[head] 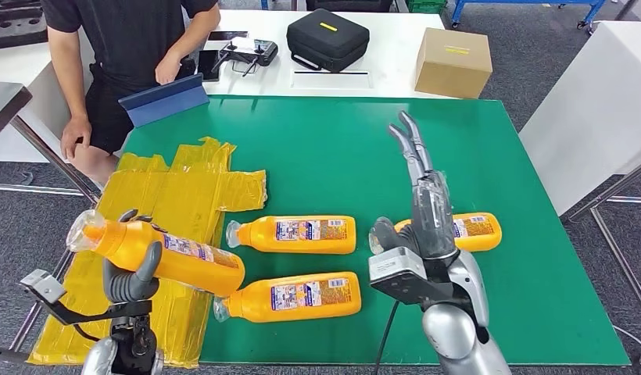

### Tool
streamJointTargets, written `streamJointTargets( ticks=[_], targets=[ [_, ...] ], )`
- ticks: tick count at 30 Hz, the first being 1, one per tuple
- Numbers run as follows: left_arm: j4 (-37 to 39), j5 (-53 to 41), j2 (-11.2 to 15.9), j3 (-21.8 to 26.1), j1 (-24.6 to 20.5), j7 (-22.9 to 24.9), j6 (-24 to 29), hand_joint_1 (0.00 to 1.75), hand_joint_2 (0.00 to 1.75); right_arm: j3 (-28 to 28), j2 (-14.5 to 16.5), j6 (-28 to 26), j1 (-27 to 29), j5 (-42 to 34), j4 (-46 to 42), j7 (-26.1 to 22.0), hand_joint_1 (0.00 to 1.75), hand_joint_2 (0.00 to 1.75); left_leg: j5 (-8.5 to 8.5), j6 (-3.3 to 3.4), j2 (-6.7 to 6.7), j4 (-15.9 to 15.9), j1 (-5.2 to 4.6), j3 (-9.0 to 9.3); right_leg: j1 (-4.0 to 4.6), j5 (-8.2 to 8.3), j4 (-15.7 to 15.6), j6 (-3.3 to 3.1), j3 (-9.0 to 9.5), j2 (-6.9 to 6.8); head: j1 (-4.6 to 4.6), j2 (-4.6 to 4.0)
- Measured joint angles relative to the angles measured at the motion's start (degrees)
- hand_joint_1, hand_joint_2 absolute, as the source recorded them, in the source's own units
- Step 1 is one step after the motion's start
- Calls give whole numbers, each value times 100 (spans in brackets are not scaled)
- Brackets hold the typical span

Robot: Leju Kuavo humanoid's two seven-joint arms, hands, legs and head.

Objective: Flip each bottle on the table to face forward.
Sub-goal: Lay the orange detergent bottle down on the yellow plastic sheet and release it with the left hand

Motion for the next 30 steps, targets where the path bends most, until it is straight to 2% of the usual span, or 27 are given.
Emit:
streamJointTargets(
  ticks=[5, 9, 15, 18, 21, 26, 30],
  targets=[
    [-97, -193, 52, 230, 11, 2, 27, 175, 175, -272, -71, 78, 301, 185, -267, 36, 0, 0, 1, -1, -1, -1, 4, 4, 2, 0, 1, 0, 2, -1, 1, 0],
    [-123, -845, 189, 566, -183, 9, 200, 175, 175, -614, 112, 494, 645, 529, -386, -20, 0, 0, 1, -1, 0, -1, 5, 3, 2, 0, 2, 0, 1, 0, 1, 0],
    [49, -3437, 510, 1005, -1043, 228, 1121, 175, 175, -952, 638, 1097, 825, 927, -367, -164, 0, 0, 11, -11, -3, -2, 12, 3, 5, 2, 6, -3, 2, -1, 1, 0],
    [212, -4139, 643, 1098, -1400, 307, 1400, 175, 175, -1033, 812, 1232, 820, 996, -316, -169, 0, 0, 14, -11, -4, -2, 12, 3, 5, 3, 7, -3, 3, -1, 1, 0],
    [398, -4834, 754, 1124, -1661, 388, 1708, 175, 175, -1089, 945, 1358, 781, 1071, -257, -176, 0, 0, 15, -10, -6, -1, 12, 0, 4, 3, 7, -2, 3, -2, 3, 0],
    [1073, -6961, 1061, 1038, -2344, 772, 2396, 175, 175, -1153, 1120, 1592, 595, 1169, -67, -183, 0, 0, 17, -10, -4, 0, 12, -3, 3, 7, 7, 3, -1, -1, 2, 0],
    [1436, -7511, 1238, 926, -2693, 887, 2569, 175, 175, -1174, 1170, 1638, 489, 1177, 75, -183, 0, 0, 20, -11, -5, 0, 12, -3, 3, 8, 8, 4, 1, -1, 2, 0]
  ],
)
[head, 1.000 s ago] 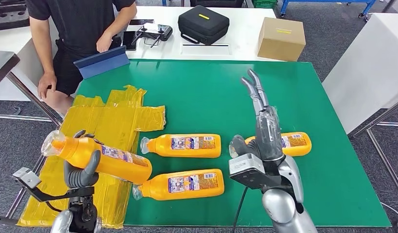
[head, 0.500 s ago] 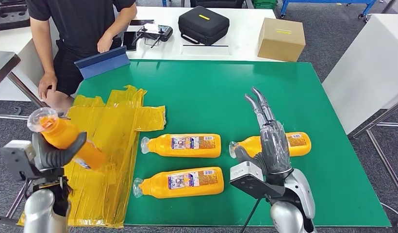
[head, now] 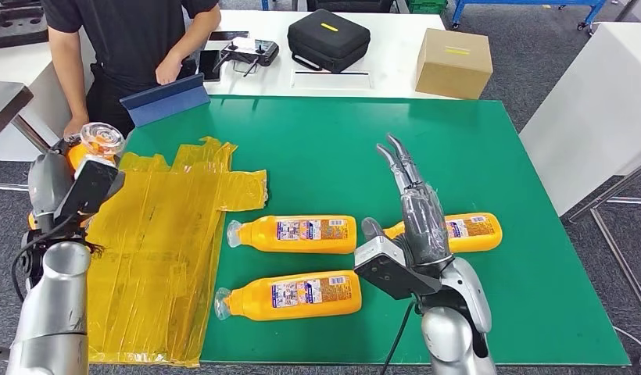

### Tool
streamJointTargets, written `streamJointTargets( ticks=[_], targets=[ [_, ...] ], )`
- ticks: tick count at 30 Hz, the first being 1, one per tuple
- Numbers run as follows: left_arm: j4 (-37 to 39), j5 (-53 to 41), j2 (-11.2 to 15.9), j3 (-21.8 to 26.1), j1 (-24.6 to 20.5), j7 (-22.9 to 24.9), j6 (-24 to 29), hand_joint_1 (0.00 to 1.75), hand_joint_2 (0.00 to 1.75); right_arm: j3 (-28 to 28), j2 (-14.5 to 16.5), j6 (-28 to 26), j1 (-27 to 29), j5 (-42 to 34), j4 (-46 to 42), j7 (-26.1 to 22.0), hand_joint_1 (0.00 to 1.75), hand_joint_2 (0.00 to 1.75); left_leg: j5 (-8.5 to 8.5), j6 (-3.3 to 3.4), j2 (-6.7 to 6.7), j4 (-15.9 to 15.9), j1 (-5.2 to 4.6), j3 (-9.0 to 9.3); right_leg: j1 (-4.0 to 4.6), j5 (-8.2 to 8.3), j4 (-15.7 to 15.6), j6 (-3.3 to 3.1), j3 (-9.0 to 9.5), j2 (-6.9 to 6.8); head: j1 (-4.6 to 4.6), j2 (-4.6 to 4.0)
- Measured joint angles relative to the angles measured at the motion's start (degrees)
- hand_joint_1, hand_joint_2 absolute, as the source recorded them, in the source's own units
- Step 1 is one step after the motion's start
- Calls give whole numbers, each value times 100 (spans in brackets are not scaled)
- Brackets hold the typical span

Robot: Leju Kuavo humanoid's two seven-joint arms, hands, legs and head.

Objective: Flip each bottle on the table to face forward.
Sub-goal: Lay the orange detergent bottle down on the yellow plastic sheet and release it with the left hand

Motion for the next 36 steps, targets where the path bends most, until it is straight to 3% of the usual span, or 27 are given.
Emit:
streamJointTargets(
  ticks=[5, 10, 13, 25, 34, 36],
  targets=[
    [305, -283, 106, -133, -181, 77, 114, 175, 175, -40, 23, 21, -65, 1, 128, -9, 0, 0, 0, 0, 3, 0, 0, -4, -1, 0, 1, 0, -1, 1, 1, 0],
    [829, -1794, 211, -543, -253, 391, 539, 175, 175, -45, 15, 39, -226, -3, 394, -111, 0, 0, 0, 0, -1, 0, -1, -5, -1, 0, -1, 0, -3, 0, 1, 0],
    [1422, -2200, 245, -852, -307, 406, 874, 175, 175, -28, -30, -20, -399, -66, 691, -185, 0, 0, 1, 1, 2, 0, -2, -4, -1, 3, -1, 3, -2, 1, 1, 0],
    [2990, -2120, 440, -1651, -428, 50, 1366, 175, 175, 109, -389, -208, -649, -351, 1297, -198, 0, 0, 2, 3, 3, 1, -1, -10, -2, 5, 0, 7, -4, 1, 1, 0],
    [3149, -2093, 440, -1736, -427, 0, 1423, 175, 175, 115, -435, -219, -649, -375, 1333, -199, 0, 0, 2, 3, 1, 1, -1, -11, -2, 5, -1, 7, -4, 0, 0, 0],
    [3155, -2093, 441, -1739, -427, -3, 1423, 87, 87, 116, -438, -220, -649, -375, 1335, -198, 0, 0, 2, 3, 1, 1, -1, -11, -2, 5, -1, 7, -4, 0, 1, 0]
  ],
)
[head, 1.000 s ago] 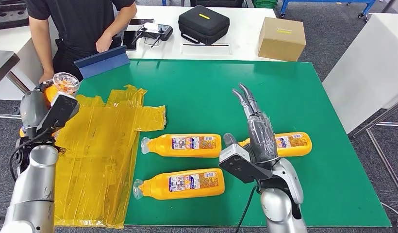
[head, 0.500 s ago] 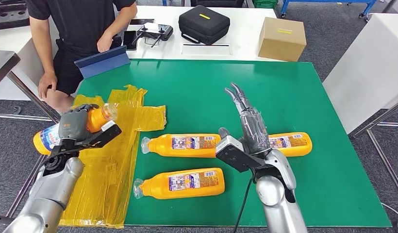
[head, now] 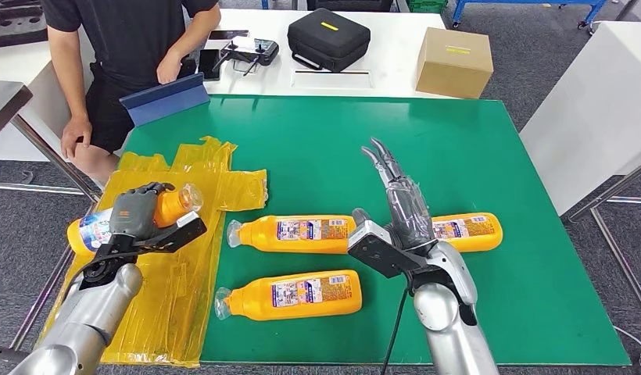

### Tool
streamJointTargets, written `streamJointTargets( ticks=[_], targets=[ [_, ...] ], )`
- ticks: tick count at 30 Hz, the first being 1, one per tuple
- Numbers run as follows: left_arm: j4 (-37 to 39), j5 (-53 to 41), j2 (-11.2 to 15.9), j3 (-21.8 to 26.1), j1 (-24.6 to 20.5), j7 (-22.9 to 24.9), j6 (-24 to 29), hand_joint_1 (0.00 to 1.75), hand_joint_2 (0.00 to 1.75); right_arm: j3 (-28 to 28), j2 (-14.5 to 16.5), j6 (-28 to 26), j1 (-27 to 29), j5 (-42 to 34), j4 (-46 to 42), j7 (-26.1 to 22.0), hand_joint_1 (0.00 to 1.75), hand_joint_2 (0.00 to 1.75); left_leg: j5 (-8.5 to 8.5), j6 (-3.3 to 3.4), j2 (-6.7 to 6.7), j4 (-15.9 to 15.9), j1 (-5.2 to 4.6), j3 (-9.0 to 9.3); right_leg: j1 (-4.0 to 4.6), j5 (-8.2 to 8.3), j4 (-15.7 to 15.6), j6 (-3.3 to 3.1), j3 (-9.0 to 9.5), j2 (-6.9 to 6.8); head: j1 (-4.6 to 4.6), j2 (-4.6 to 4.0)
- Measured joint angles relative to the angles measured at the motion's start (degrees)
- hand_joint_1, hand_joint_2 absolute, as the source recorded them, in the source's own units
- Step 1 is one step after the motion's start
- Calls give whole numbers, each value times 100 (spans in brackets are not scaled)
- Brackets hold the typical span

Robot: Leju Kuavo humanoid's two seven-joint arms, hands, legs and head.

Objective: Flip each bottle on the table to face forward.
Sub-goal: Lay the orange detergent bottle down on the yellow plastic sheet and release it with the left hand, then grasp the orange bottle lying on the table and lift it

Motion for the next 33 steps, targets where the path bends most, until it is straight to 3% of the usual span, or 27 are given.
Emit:
streamJointTargets(
  ticks=[2, 15, 22, 24, 29, 33],
  targets=[
    [17, 4, 2, -11, 0, -5, 3, 0, 0, 1, -6, -2, 0, -1, 4, 1, 0, 0, 0, 0, 0, 0, 0, 0, 0, 0, 0, 0, 0, 0, 1, 0],
    [268, 1122, 157, -420, -30, -587, -104, 0, 0, 174, -225, -76, -12, -105, 148, 57, 0, 0, 1, 0, 0, 0, 0, 5, 1, 1, 1, 0, 4, 0, -1, 0],
    [-285, 2404, 238, -439, 204, -976, -427, 0, 0, 197, -252, -97, -131, -80, 354, 86, 0, 0, 1, 0, -2, -1, 0, 5, 1, 1, 1, 0, 5, -1, -1, 0],
    [-645, 3136, 274, -387, 356, -1091, -745, 0, 0, 203, -298, -162, -165, -22, 456, 129, 0, 0, 1, 0, 1, -1, 0, 5, 0, 1, 2, 0, 6, 0, -1, 0],
    [-1930, 6177, 350, 93, 1001, -1315, -1885, 0, 0, 202, -613, -515, -188, 199, 762, 277, 0, 0, -1, 0, 5, -1, 0, 3, -1, 0, 0, 0, 5, 2, 0, 0],
    [-3384, 7739, 346, 730, 2092, -1422, -2333, 0, 0, -38, -994, -649, -33, 410, 919, 353, 0, 0, -11, -4, 16, -2, -6, 8, -7, -3, -4, 0, 0, 13, -3, 0]
  ],
)
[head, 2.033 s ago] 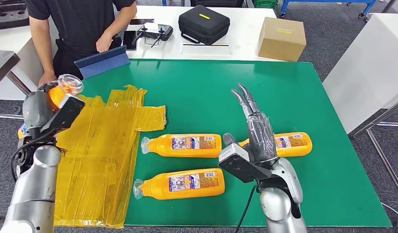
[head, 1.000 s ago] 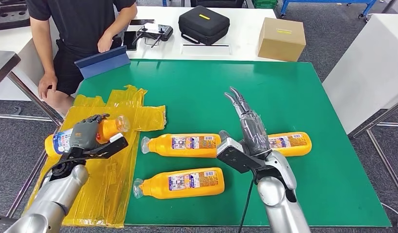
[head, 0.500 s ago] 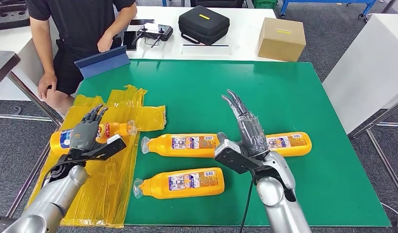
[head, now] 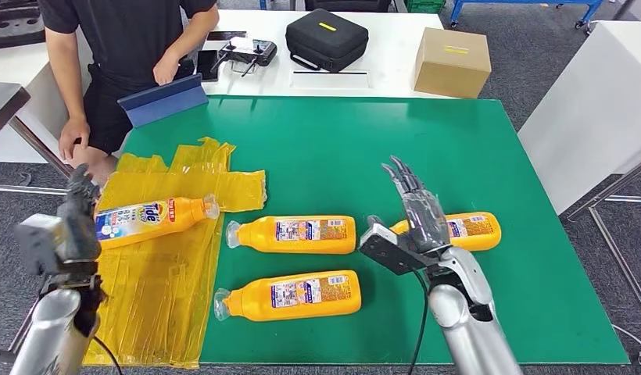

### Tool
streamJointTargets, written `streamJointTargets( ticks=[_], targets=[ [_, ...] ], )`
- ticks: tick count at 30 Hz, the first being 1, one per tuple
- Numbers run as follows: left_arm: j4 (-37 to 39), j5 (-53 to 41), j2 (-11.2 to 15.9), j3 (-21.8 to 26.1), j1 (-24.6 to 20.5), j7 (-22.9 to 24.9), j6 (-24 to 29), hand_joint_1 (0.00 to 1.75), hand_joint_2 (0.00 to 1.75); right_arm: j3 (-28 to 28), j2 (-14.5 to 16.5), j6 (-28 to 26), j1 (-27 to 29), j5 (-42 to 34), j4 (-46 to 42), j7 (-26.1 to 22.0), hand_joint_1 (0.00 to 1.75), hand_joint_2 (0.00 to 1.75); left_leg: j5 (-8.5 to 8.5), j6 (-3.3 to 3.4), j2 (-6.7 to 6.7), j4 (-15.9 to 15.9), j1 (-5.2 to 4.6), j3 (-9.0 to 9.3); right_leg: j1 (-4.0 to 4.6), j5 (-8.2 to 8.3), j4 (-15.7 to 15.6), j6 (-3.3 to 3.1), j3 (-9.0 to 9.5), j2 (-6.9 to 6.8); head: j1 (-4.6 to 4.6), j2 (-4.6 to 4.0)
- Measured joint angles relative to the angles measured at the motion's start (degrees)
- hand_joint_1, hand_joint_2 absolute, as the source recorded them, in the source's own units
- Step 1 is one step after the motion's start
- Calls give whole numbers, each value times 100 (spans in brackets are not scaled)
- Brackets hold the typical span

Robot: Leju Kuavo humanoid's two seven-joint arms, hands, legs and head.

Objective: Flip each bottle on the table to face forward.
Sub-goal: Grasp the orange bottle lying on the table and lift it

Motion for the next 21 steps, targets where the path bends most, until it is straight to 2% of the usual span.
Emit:
streamJointTargets(
  ticks=[3, 5, 13, 17, 21],
  targets=[
    [-1144, 488, -186, 556, 1003, -155, -69, 0, 0, -482, -251, 108, 229, 254, -4, 105, 0, 0, -11, 0, -9, 0, -4, -6, -1, -5, -5, -2, -13, -3, 3, 0],
    [-1586, 512, -270, 775, 1376, -202, -70, 0, 0, -713, -324, 188, 291, 341, -13, 120, 0, 0, -12, 3, -17, 0, -5, -12, -1, -6, -8, -2, -15, -10, 5, 0],
    [-2291, 517, -426, 1076, 1822, -171, -47, 0, 0, -1043, -340, 238, 384, 578, -78, 198, 0, 0, -1, 9, -16, -2, 1, 2, 1, 0, -6, -2, -2, -11, 1, 0],
    [-2329, 481, -665, 1229, 2038, -145, -158, 0, 0, -1355, -280, 334, 546, 1038, -351, 221, 0, 0, 0, 9, -17, -1, 0, 4, 4, 0, -5, -1, 3, -11, 2, 0],
    [-2298, 390, -926, 1381, 2114, -173, -301, 0, 0, -1655, -87, 428, 733, 1470, -664, 228, 0, 175, -1, 10, -20, -1, -2, 1, 4, 0, -6, -1, 1, -12, 2, 0]
  ],
)
